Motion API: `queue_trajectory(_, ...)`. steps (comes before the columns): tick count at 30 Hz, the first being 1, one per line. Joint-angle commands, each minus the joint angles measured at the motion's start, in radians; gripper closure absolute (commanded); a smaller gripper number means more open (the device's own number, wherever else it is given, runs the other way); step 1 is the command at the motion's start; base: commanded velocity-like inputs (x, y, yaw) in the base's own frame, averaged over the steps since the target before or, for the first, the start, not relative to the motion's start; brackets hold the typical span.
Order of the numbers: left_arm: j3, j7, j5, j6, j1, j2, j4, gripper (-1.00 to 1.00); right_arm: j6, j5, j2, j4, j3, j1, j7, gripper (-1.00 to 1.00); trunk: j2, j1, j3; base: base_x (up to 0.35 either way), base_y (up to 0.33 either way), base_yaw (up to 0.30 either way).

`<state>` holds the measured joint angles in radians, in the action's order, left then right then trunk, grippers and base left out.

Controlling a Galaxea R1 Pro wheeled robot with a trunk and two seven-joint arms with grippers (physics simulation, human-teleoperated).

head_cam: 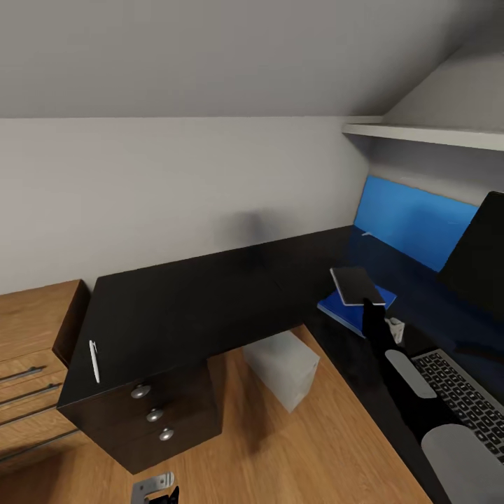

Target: In the bedroom, organize the workspace by keeping the computer under the desk, ensuring the monitor is on the desk, placing the keyboard on the desk next to the monitor, placing the mouse on the desk next to the keyboard, moving the folder from the swivel chair onto the desk next to the mouse, stacking the notebook on top of the folder with the pen on top of the notebook, and positioning the swivel chair next to the desk.

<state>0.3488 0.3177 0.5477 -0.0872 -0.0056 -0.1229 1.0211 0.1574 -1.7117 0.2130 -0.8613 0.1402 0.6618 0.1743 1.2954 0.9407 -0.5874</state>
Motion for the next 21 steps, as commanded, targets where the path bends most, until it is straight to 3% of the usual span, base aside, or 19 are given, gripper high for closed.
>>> queue_trajectory(1, 0.004, 0.009, 0.006, -0.003, -0.001, -0.001, 0.002, -1.0, 0.008, -0.011, 0.001, 0.001, 0.006, 0.001, 0.005, 1.0, 0.001, 0.0, -0.001, 0.0, 0.0, 0.0)
queue_trajectory(9, 0.004, 0.009, 0.006, -0.003, -0.001, -0.002, 0.002, -1.0, 0.01, -0.01, 0.002, 0.001, 0.004, 0.001, 0.001, 1.0, 0.001, 0.0, -0.001, 0.135, -0.025, 0.0)
queue_trajectory(21, 0.004, 0.01, 0.006, -0.003, -0.001, -0.001, -0.01, -1.0, 0.016, -0.007, 0.002, 0.002, 0.002, 0.001, -0.068, 1.0, 0.001, 0.0, -0.001, 0.009, -0.002, 0.0)
